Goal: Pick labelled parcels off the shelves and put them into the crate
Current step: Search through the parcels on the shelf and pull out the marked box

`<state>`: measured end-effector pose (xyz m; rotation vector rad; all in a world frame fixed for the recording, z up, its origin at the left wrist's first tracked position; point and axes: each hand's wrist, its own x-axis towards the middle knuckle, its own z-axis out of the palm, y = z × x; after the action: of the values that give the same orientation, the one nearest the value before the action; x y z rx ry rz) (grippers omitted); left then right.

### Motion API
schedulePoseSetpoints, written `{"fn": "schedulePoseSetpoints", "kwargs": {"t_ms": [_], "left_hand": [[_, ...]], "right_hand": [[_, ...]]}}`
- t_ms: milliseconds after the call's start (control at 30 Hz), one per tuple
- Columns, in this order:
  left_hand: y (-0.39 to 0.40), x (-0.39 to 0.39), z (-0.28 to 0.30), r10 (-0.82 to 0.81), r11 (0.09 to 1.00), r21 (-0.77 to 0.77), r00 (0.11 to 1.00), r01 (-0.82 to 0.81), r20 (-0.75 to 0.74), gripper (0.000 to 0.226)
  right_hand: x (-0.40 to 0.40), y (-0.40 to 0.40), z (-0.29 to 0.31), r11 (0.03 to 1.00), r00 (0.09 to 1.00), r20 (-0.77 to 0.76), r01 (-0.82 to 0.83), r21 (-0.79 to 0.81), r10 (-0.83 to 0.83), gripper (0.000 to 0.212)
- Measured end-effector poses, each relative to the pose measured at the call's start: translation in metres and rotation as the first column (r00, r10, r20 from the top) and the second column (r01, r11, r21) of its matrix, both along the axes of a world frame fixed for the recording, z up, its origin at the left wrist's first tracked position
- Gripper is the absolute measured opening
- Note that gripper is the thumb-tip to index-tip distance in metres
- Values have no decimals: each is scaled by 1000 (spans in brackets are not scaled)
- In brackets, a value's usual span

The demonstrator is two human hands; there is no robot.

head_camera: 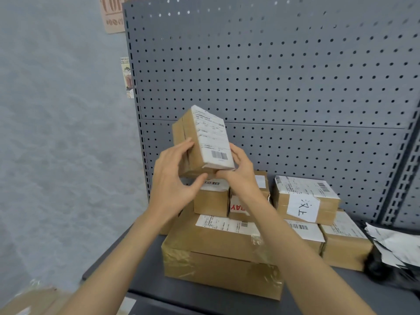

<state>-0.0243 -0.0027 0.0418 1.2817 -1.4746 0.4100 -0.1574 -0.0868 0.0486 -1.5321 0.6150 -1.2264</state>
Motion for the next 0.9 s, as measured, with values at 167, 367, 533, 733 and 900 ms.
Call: {"fn": "schedulePoseSetpoints", "kwargs": {"t_ms": [167, 367, 533, 733, 900], "left_hand": [[2, -31, 5, 57, 996, -80, 984, -44, 171, 64], [-6, -35, 9, 94, 994, -80, 977, -80, 193, 65], [-11, -9, 24, -92, 996, -6, 970, 93, -223, 76], [-20, 33, 32, -174, 973, 33, 825, 227, -538, 93], [-20, 59, 33, -240, 908, 104, 708, 406, -664, 105]], "right_hand": [[-15, -10, 7, 954, 979, 145, -174, 242, 142, 82], [-19, -13, 7, 922, 957, 226, -246, 300, 181, 56], [-18, -5, 23, 964, 964, 163, -232, 130, 210, 55], [4, 27, 37, 985, 984, -164, -93, -143, 69, 74], [21, 49, 32, 911, 912, -406, -121, -395, -54, 81]]}}
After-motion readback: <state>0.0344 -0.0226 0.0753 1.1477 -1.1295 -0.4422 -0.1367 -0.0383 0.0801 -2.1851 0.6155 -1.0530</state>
